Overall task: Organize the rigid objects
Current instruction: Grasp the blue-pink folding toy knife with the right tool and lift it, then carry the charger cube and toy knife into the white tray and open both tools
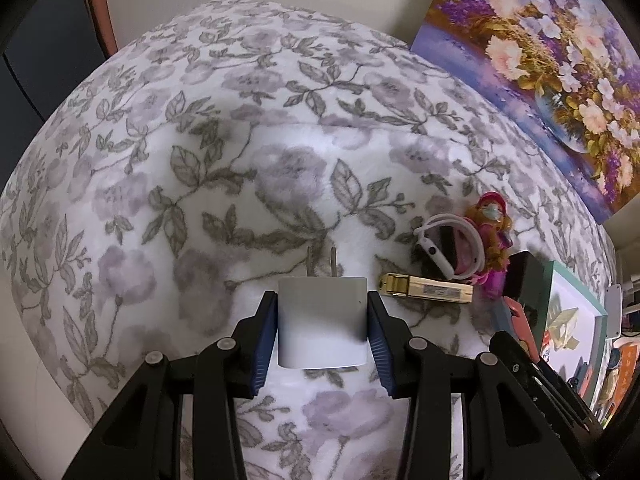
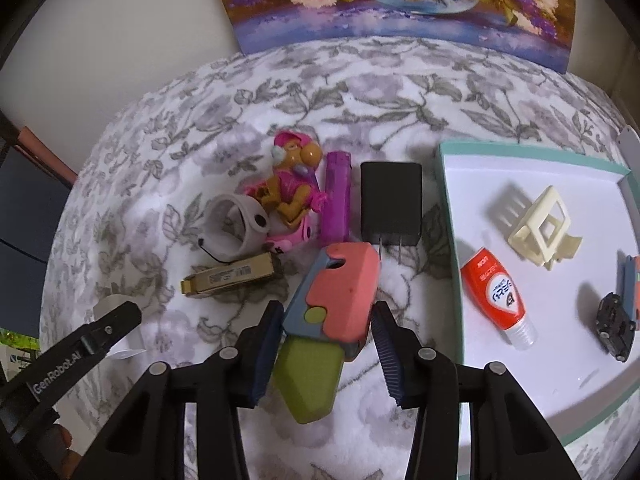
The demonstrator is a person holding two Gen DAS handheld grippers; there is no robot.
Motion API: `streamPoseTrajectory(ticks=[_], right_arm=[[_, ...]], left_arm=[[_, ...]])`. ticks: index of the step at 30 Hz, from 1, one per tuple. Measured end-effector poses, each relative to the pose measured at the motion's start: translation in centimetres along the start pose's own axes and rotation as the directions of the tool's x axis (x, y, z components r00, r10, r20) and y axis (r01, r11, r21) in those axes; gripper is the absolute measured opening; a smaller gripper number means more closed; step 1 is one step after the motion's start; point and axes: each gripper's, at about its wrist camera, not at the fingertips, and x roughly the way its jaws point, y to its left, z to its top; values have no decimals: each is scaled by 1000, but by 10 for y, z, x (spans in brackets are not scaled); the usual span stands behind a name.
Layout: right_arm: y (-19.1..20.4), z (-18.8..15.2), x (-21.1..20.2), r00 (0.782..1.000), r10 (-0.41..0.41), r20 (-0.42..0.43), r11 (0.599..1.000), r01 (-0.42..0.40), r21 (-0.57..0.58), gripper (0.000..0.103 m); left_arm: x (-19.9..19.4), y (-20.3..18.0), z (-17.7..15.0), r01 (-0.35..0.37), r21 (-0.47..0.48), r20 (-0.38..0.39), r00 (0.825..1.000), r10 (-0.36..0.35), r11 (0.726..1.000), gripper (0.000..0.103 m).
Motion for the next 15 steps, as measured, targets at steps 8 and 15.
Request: streamPoseTrajectory(ticks=[8,15], right_arm=[[-3,5,-6,1000,14,11,1000,-14,13,48],[-10,8,-23,999,15,48,1000,-16,24,48]], left_arm=[[-11,-3,-2,-1,14,24,1000,0,1000,45],[-23,-26,-8,7,65,48,999,-10,998,45]])
